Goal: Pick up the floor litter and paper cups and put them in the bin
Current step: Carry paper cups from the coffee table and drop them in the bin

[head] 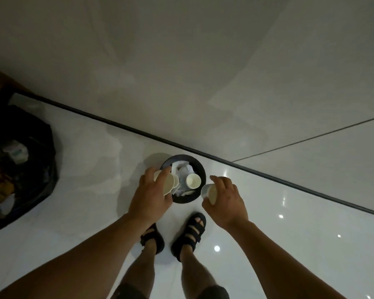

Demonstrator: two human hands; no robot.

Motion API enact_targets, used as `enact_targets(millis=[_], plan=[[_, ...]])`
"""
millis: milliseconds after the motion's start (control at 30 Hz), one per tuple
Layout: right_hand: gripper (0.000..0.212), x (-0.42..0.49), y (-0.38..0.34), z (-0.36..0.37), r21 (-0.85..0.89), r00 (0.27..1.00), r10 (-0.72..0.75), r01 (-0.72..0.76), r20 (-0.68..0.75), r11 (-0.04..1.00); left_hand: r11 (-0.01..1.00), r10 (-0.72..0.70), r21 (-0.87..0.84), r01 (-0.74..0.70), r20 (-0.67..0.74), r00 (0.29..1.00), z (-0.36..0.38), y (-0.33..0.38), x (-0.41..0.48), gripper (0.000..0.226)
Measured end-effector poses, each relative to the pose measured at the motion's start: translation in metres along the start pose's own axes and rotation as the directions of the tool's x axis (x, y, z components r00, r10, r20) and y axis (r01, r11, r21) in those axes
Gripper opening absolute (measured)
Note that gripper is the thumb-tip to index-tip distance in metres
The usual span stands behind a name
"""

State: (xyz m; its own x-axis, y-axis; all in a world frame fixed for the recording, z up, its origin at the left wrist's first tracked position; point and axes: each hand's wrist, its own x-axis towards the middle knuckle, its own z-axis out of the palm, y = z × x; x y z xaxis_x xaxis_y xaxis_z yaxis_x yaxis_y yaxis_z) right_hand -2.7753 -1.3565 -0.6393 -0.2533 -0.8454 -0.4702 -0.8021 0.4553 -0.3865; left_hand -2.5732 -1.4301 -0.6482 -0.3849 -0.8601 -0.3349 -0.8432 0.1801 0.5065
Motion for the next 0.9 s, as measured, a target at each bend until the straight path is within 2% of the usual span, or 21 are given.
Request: enact_targets(millis=[100,267,433,567,700,800,900], plan=[[0.069,0.046,0.022,0.052,0.049,0.999,0.050,-0.049,-0.008,0.998,1.000,0.011,-0.025,-0.010,0.029,1.000,0.050,-0.025,0.048,0.078],[0.070,0.110,0.061,0.142,0.105,0.996,0.056,-0.049,-0.065,0.993,0.997,0.071,-0.030,-0.070,0.020,0.997,0.154,-0.070,0.101,0.079],[0.076,0.148,0.094,0.214,0.050,0.999,0.023,-0.020,-0.049,0.999,0.994,0.097,0.045,-0.100,0.059,0.994,0.232,-0.115,0.117,0.080],[0.078,0.154,0.103,0.245,-0.001,0.996,-0.046,0.046,-0.073,0.999,0.968,0.153,0.192,-0.162,0.060,0.986,0.257,-0.136,0.115,0.079],[0.089,0.157,0.104,0.263,-0.133,0.993,-0.105,0.099,-0.046,0.986,0.885,0.220,0.389,-0.256,0.135,0.966,0.267,-0.145,0.118,0.083],[0.096,0.159,0.106,0.271,-0.169,0.994,-0.112,0.109,-0.008,0.979,0.854,0.200,0.447,-0.268,0.194,0.960,0.274,-0.149,0.117,0.087],[0.103,0.163,0.108,0.268,-0.125,0.994,-0.095,0.101,0.053,0.987,0.842,0.187,0.466,-0.272,0.222,0.957,0.270,-0.147,0.116,0.086]])
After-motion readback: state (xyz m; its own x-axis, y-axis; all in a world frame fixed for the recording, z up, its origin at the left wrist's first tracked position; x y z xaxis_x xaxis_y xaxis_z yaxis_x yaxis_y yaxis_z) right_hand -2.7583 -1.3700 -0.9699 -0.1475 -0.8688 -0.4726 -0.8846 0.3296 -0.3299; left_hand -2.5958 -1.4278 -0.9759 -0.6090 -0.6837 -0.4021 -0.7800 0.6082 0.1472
